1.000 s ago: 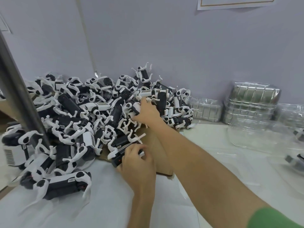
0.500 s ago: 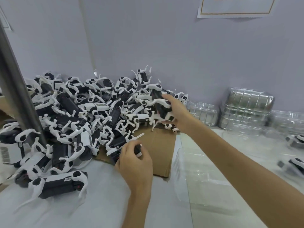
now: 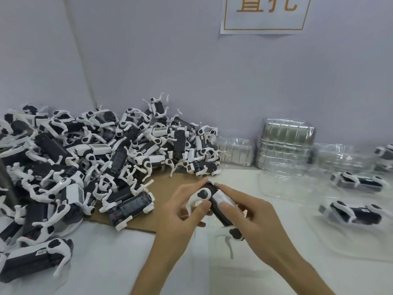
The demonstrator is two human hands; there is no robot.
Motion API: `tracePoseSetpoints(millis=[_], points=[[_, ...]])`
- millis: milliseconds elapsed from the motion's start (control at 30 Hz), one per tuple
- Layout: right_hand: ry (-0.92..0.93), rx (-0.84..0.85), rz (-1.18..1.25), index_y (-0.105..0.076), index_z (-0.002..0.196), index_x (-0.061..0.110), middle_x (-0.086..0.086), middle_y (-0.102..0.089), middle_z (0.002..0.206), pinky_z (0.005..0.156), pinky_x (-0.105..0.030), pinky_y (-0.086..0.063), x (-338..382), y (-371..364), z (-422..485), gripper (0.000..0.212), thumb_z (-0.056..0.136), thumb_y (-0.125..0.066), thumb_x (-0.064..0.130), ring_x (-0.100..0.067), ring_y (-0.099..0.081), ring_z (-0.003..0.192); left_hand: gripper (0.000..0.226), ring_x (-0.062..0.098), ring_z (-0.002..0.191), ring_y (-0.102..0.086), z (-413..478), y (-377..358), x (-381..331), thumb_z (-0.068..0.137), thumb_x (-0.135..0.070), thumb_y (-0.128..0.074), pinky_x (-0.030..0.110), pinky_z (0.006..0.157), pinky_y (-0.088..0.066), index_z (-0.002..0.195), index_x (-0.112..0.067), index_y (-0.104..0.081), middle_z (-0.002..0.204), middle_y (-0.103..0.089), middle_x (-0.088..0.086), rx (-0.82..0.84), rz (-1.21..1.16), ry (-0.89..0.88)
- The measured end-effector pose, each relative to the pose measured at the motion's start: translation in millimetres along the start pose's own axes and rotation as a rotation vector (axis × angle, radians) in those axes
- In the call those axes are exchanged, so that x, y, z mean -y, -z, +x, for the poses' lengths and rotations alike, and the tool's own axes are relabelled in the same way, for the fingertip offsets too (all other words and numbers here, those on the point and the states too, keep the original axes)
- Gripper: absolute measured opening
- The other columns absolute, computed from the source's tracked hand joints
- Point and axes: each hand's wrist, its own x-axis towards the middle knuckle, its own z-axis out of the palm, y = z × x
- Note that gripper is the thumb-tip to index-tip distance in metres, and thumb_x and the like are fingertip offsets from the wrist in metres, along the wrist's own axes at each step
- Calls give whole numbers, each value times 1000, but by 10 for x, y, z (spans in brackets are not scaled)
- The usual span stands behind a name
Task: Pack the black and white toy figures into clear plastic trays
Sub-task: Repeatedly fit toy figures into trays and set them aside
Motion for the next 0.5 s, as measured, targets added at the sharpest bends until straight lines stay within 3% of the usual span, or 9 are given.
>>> tracePoseSetpoints(millis=[100,167,233,367,500], points=[[9,-17,136,-67,121,48,14,-69,116,66,-14,-51,-49,-78,-122,34,89,-62,37,1,-65,81,37,21,97,-72,-19,-30,37,83,-41,-70,33,72,-61,119,-32,-71,117,-71,-1,-56,-55,-15],[62,-46,120,-67,121,46,18,-58,136,88,-18,-51,-66,-78,-184,34,88,-62,43,1,-59,116,24,21,91,-74,-17,-26,47,90,-36,-69,27,72,-59,111,-25,-73,102,-75,5,-136,-95,3],[174,-87,15,-70,122,38,18,-54,141,98,-17,-45,-70,-55,-224,33,90,-64,39,-5,-52,131,17,18,82,-73,-9,-11,45,94,-33,-64,21,66,-56,102,-22,-74,91,-75,6,-174,-144,69],[365,-171,-47,-75,113,16,10,-70,122,94,-20,-50,-67,-69,-254,26,88,-74,24,-10,-66,114,37,11,61,-59,-8,-12,33,90,-43,-56,18,51,-45,101,-9,-66,72,-64,2,-109,-167,203],[358,-201,-27,-76,113,24,11,-69,122,92,-31,-52,-55,-68,-263,29,90,-69,40,-18,-65,112,41,12,46,-46,-8,-18,-23,84,-45,-60,22,44,-36,98,-6,-61,65,-55,8,-57,-217,286]])
